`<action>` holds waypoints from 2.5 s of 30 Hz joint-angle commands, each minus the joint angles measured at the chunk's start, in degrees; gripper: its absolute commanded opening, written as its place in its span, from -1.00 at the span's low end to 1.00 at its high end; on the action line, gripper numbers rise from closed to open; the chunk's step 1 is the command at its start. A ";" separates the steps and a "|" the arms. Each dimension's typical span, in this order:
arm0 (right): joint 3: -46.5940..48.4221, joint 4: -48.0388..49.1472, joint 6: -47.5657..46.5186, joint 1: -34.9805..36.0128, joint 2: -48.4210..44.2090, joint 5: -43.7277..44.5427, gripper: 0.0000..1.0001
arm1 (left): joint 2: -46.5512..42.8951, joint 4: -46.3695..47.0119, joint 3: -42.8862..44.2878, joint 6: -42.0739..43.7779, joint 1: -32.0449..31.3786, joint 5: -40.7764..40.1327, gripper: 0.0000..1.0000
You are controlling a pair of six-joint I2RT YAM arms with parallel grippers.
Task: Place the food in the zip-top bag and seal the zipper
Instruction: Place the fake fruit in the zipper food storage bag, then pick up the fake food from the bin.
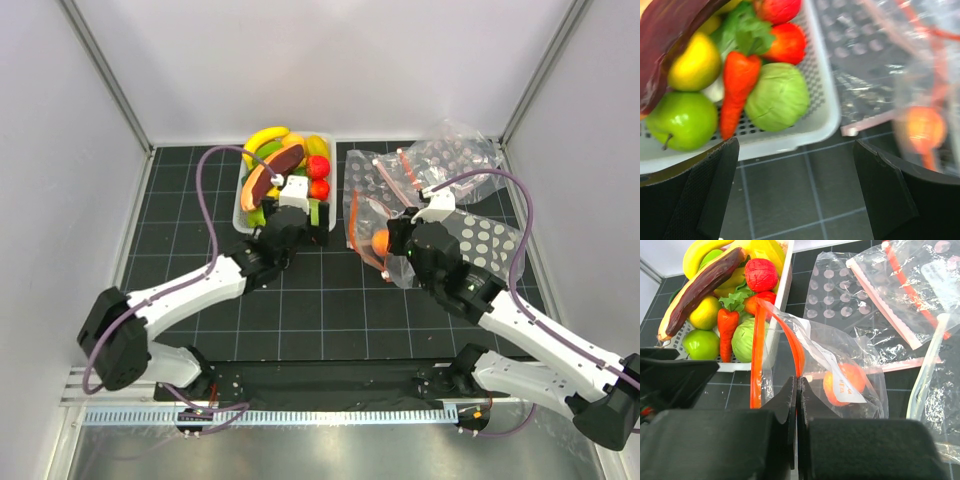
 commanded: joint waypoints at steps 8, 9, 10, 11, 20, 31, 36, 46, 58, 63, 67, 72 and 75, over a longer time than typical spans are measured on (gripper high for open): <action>-0.66 2.79 -0.31 0.12 -0.02 1.86 -0.99 | 12.10 -6.31 13.12 -0.44 7.14 -6.51 0.79; -0.66 2.96 -0.31 0.12 -0.19 1.95 -0.98 | 13.41 -6.49 14.35 -0.35 7.23 -7.03 0.79; -0.84 2.96 -0.40 0.12 -0.28 1.86 -0.99 | 13.86 -6.57 14.88 0.44 7.32 -8.52 0.78; -0.93 3.05 -0.40 0.12 -0.55 1.86 -0.99 | 13.95 -6.66 15.24 0.79 7.32 -9.75 0.79; -0.75 3.23 -0.31 0.21 0.24 0.63 -0.99 | 17.20 -14.12 22.96 7.81 10.83 -18.79 0.84; -0.66 3.40 0.04 0.12 0.68 -0.34 -0.99 | 22.39 -18.08 25.35 16.36 10.92 -25.93 0.99; -0.75 3.49 0.21 0.12 0.59 -0.34 -0.98 | 23.62 -18.53 23.68 15.48 11.09 -27.87 1.00; -0.75 3.40 0.12 0.12 0.77 -0.25 -0.98 | 23.09 -19.67 20.60 14.68 14.52 -26.03 0.96; -0.84 3.49 0.12 0.12 0.77 -0.69 -0.99 | 25.64 -20.73 21.31 14.33 16.19 -24.98 0.03; -0.84 3.49 0.04 0.12 0.68 -0.87 -0.99 | 23.45 -19.76 20.78 14.59 15.58 -25.32 -0.67; -0.84 3.58 0.04 0.12 0.51 -0.96 -0.99 | 18.89 -17.21 18.94 16.17 13.21 -29.36 -0.99; -0.75 3.49 -0.05 0.12 0.68 -1.04 -0.99 | 11.94 -16.42 16.47 15.21 10.66 -27.26 -1.00; -0.66 3.32 -0.49 0.12 0.68 -0.52 -0.98 | 6.58 -17.82 15.24 13.99 8.29 -25.33 -1.00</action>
